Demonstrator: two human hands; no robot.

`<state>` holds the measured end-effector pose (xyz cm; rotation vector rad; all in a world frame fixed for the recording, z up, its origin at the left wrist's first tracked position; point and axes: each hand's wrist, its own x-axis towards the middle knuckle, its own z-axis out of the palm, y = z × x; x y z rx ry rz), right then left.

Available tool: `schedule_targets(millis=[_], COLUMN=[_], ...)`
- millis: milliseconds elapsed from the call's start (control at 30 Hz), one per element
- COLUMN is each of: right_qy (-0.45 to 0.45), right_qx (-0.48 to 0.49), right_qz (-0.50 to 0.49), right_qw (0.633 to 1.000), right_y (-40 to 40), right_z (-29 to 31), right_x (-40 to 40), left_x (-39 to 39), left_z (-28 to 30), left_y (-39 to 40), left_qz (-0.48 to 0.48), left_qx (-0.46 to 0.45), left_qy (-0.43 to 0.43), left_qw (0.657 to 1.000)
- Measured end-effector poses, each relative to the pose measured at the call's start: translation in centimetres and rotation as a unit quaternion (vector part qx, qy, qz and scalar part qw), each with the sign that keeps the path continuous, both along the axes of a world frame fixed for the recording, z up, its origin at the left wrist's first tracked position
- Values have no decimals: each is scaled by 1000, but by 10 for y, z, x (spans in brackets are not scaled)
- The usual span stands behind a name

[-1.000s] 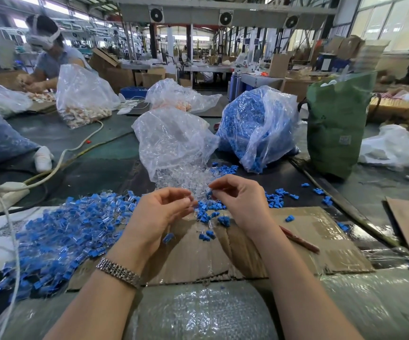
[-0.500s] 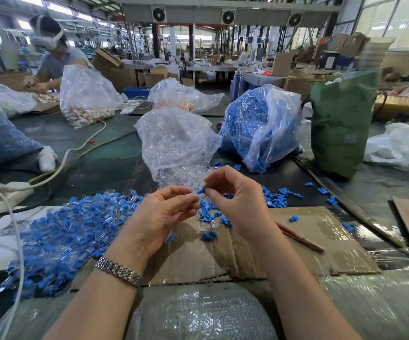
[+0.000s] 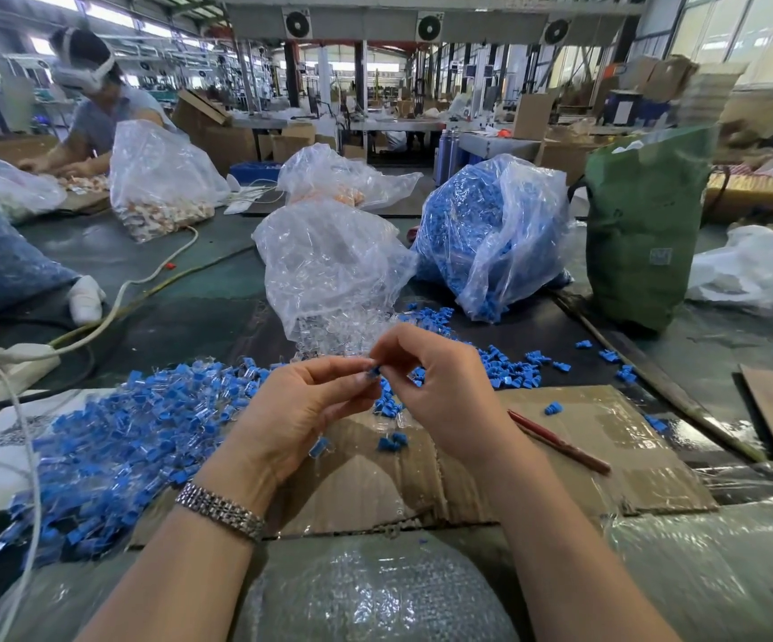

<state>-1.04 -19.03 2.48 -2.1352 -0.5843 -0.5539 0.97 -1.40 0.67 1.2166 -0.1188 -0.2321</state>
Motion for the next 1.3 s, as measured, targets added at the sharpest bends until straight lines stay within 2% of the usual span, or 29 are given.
schedule_targets(millis=[233,333,400,467,500,567,633,667,833,1067,1133,1233,1300], right_qy=[-9,-7,4,69,125,250,320,332,307,309,329,384,432], right_qx=[-18,15,28,-7,-56,-198,-309,-332,-355,-301,-254,-149,-68], right_qz=[-8,-20,-50,-126,-181,-284,-319,-318,-308,-303,-266,-155,-61], right_qw=[1000,1000,998,990,974,904,836,824,828,850,870,898,897], right_y=[0,-3,-10,-21,-27,-40,-49,-51,-49,-52,-50,-37,-28], right_z=[2,6,10,11,10,6,3,2,0,-3,2,17,29], right_x=[-2,-4,-4,-6,-8,-18,-29,-33,-33,-24,-21,-22,-24], left_x=[1,2,3,4,4,4,5,5,5,6,7,8,8], left_z=[-2,-3,-4,-5,-5,-5,-6,-6,-8,-8,-8,-9,-8], left_y=[1,2,3,3,3,2,1,2,5,6,6,5,4], left_qz=[-10,-15,-13,-13,-14,-16,-15,-15,-19,-17,-17,-3,13], left_qx=[15,9,3,-6,-15,-32,-40,-42,-49,-82,-89,-85,-79], left_qy=[-14,-12,-10,-8,-6,-3,-3,-3,1,12,15,5,-10], left_qw=[1000,1000,1000,1000,1000,999,999,999,999,996,996,996,997])
